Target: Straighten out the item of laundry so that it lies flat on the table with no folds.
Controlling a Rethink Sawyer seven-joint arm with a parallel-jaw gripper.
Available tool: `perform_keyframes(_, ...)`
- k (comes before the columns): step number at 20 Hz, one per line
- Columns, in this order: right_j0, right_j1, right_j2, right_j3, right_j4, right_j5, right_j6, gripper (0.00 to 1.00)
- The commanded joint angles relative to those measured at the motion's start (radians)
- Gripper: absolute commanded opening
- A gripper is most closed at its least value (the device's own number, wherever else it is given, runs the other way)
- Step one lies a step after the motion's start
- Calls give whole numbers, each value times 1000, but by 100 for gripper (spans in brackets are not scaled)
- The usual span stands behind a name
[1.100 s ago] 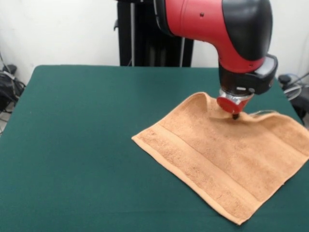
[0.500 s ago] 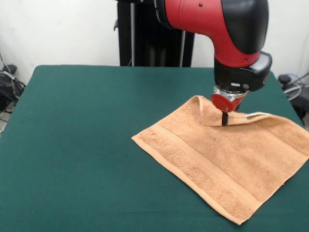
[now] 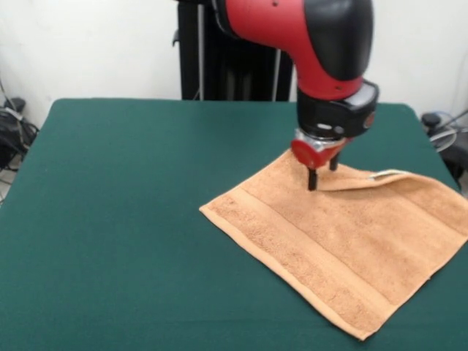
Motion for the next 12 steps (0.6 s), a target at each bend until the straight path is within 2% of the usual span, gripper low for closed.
perform_keyframes(1, -45, 44, 105, 90, -38, -110, -33, 100)
perform_keyframes(12, -85, 81, 131, 82, -66, -164, -47, 100)
